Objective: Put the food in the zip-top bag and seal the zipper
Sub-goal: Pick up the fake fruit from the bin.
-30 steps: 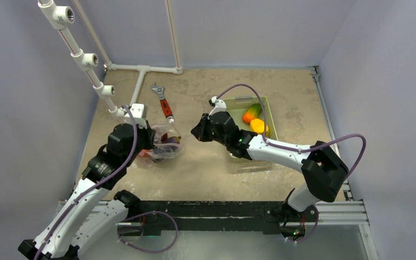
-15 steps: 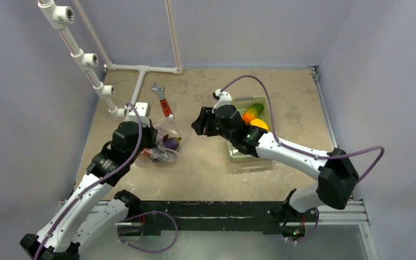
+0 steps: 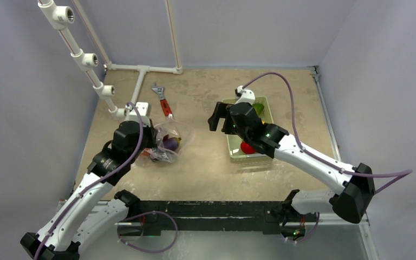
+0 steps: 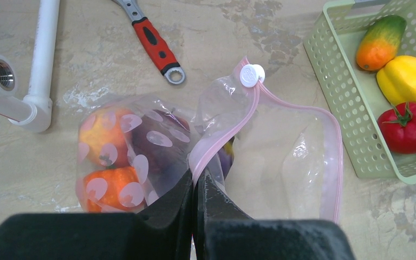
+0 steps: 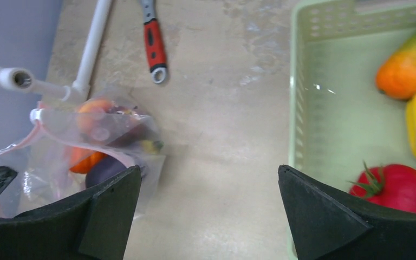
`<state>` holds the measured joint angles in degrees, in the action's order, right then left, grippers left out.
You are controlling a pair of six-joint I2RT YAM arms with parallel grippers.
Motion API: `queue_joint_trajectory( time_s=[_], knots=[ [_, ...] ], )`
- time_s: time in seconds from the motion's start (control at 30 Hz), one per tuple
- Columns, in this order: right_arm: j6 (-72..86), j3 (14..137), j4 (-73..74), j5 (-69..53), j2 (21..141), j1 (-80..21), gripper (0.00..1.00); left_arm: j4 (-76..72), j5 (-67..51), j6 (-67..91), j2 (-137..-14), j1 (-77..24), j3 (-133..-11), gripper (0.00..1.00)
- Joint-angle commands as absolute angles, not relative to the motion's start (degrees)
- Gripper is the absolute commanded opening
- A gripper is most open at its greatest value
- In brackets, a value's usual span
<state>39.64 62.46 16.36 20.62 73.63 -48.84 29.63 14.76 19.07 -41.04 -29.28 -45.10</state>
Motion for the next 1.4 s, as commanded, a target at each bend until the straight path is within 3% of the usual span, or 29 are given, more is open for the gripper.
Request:
queue_joint_trajectory(
  time_s=[0.0,0.4,1.37],
  knots=[
    [46.1,63.5,25.8,27.7,70.6,-47.8,0.99,27.9,15.4,19.5,-40.6,-29.2,-45.0,0.0],
    [62.8,63.4,44.5,35.2,75.4,-46.8,0.99,27.9,15.2,19.5,-40.2,-29.2,-45.0,0.0],
    [66.7,56.1,40.1,34.7,82.9,-37.3,0.99,28.3,15.0,19.5,-38.6,-29.2,-45.1,0.0]
  ],
)
